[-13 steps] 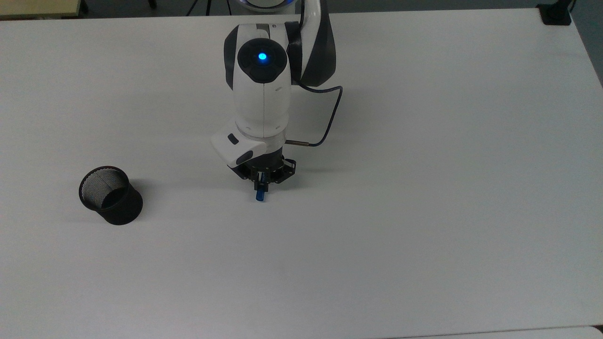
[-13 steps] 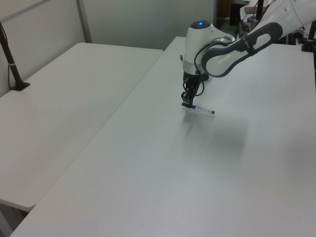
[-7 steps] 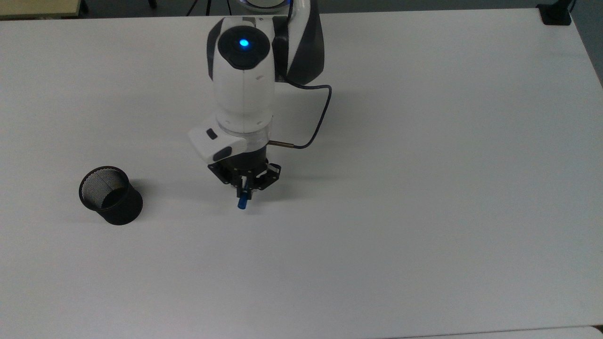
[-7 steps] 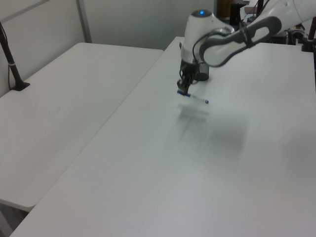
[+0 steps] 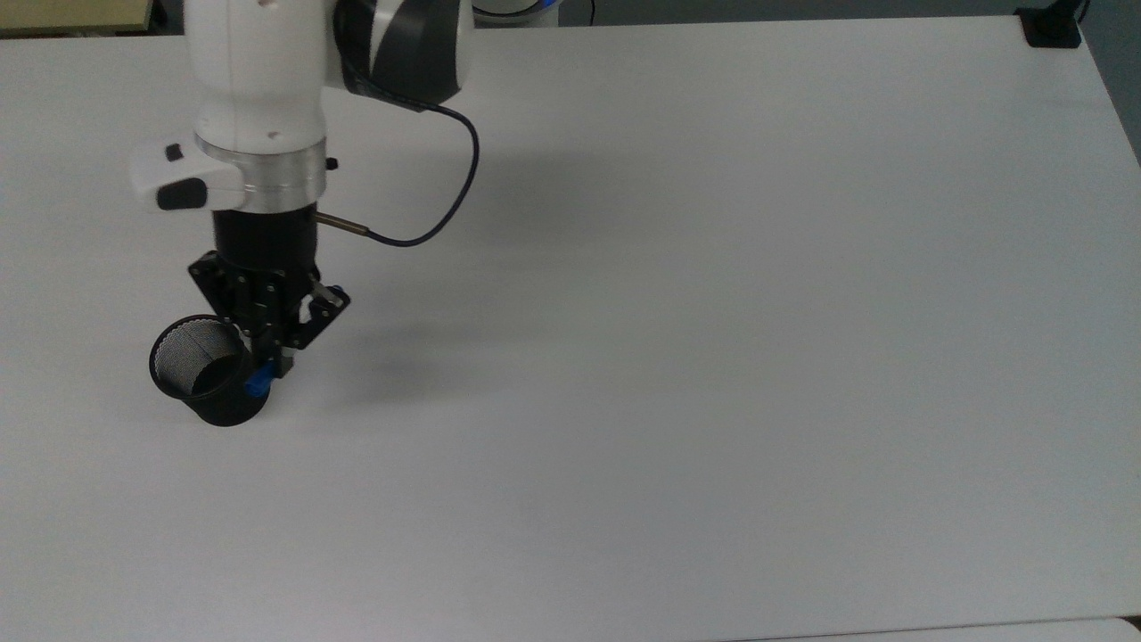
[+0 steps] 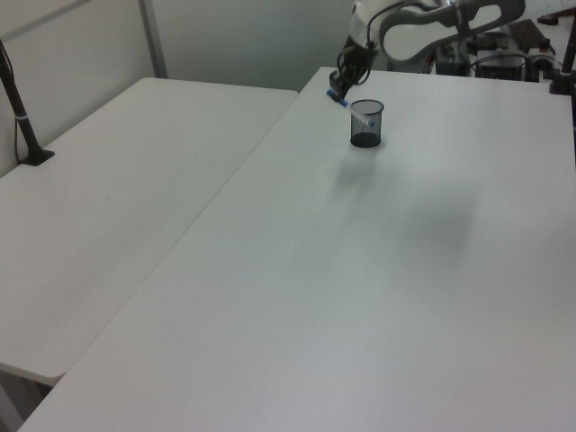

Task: Insert the marker
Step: 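Carry the marker over the black mesh pen cup, tilting it downward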

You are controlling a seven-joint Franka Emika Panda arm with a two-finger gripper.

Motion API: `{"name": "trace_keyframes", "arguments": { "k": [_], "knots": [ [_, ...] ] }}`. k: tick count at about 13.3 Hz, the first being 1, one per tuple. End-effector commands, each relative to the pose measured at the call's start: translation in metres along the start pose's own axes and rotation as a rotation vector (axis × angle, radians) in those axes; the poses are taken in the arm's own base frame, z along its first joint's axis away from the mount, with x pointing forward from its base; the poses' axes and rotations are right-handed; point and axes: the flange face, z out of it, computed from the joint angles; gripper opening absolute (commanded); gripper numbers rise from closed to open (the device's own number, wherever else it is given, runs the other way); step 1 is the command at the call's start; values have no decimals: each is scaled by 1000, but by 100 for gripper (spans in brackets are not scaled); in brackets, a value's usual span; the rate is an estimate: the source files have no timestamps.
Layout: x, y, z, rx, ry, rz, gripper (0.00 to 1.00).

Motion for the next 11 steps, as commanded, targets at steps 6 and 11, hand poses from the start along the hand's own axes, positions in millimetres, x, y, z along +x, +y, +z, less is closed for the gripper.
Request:
{"name": "trace_keyframes", "arguments": {
  "k": [6,11],
  "knots": [
    [12,79,9,-37,223,-9,14],
    [4,99,34,-58,191,-22,14]
  ]
}}
